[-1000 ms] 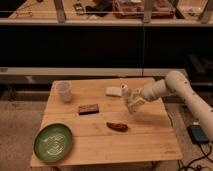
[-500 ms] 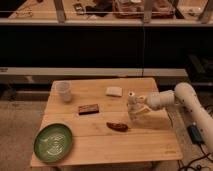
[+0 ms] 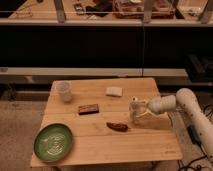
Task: Stand the bottle upright
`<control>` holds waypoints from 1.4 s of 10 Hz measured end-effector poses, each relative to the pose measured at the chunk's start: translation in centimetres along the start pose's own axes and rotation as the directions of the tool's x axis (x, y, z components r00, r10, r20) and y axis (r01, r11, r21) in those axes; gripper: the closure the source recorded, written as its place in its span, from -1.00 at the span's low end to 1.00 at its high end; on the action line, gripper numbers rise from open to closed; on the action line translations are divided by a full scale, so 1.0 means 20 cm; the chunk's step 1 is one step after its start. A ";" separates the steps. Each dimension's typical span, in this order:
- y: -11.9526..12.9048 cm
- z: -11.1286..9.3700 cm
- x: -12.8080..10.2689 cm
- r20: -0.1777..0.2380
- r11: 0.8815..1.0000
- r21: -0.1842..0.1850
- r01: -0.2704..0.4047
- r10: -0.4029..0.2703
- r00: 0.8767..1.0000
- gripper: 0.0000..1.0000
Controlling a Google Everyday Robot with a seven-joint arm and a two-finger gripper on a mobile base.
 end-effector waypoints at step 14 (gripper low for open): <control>0.01 -0.04 0.02 0.087 0.997 -0.035 0.069 -0.066 0.994 -0.23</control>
